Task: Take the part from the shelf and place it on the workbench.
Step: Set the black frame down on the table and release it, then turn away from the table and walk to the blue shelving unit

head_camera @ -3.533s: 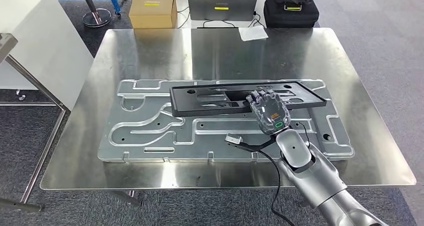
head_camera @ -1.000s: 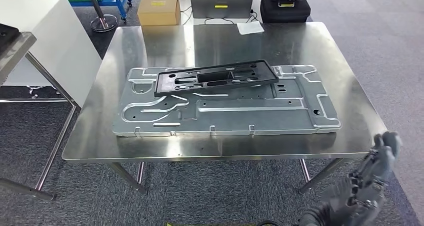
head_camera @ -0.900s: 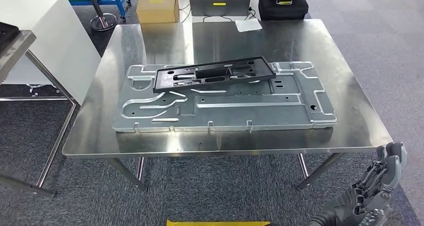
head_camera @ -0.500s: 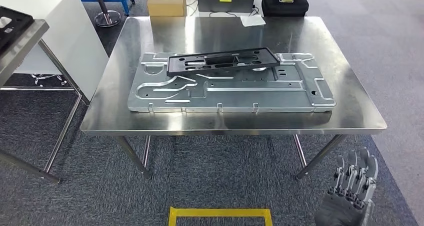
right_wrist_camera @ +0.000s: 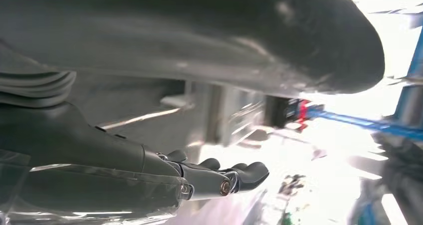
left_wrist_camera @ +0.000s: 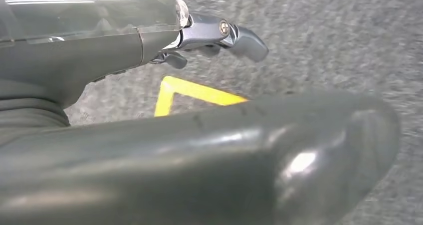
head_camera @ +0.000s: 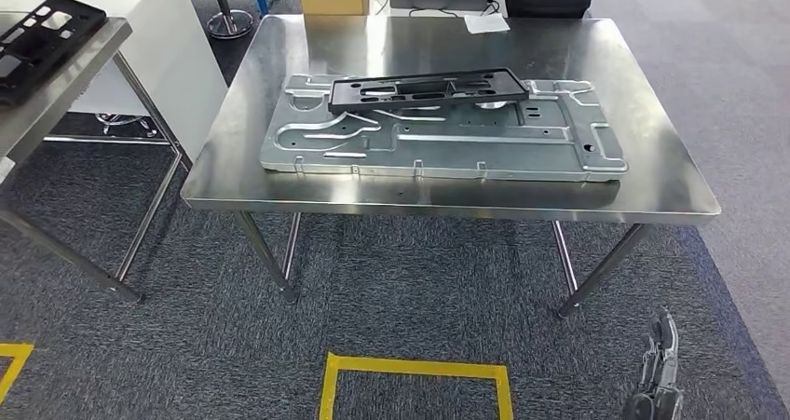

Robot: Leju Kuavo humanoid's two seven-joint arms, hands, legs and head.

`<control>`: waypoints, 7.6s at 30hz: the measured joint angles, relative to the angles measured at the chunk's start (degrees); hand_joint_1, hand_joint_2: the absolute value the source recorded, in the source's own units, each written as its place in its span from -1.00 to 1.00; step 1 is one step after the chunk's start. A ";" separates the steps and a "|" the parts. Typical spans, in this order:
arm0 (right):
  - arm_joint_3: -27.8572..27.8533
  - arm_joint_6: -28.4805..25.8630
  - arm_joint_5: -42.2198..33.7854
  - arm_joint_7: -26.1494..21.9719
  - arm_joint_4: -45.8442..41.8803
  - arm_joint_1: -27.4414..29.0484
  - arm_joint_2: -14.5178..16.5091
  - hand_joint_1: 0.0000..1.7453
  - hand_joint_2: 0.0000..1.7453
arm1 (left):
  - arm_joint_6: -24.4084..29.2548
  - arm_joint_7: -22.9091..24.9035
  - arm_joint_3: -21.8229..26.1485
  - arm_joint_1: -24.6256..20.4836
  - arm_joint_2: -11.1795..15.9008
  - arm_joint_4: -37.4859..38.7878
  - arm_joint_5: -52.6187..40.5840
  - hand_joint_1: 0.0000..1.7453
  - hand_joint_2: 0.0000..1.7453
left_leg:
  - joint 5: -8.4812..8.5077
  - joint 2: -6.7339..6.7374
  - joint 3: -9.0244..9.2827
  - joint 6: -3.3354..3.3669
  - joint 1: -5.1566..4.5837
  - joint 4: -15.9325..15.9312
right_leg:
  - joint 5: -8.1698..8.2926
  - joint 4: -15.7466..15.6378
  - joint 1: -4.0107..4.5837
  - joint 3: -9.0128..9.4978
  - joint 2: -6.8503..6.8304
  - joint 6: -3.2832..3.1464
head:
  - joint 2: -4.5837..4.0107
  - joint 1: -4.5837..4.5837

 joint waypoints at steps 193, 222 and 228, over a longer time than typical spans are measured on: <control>-62.34 -5.72 43.60 25.95 91.73 -29.02 -7.81 -1.00 -1.00 | 5.31 5.73 -6.19 -0.27 -3.95 1.41 0.00 -1.00 -1.00 | -2.78 4.90 5.69 -0.21 0.39 -1.48 | 0.11 1.55 0.27 -2.51 -6.00 1.41 | 0.00 -1.15; -62.76 -4.96 46.20 25.88 90.99 -29.01 -7.50 -1.00 -1.00 | 5.26 6.36 -6.16 -0.39 -3.86 1.55 0.00 -1.00 -1.00 | -4.58 2.91 2.30 -0.92 0.70 4.53 | 0.68 1.17 -0.24 -2.90 -4.57 1.20 | 0.00 -1.06; -62.90 -5.01 46.65 25.87 90.80 -29.40 -7.44 -1.00 -1.00 | 5.31 6.66 -6.16 -0.35 -3.84 1.55 0.00 -1.00 -1.00 | -2.22 3.94 5.97 0.75 0.28 -2.94 | -0.47 2.17 -0.16 -2.39 -6.33 3.15 | -0.01 -0.72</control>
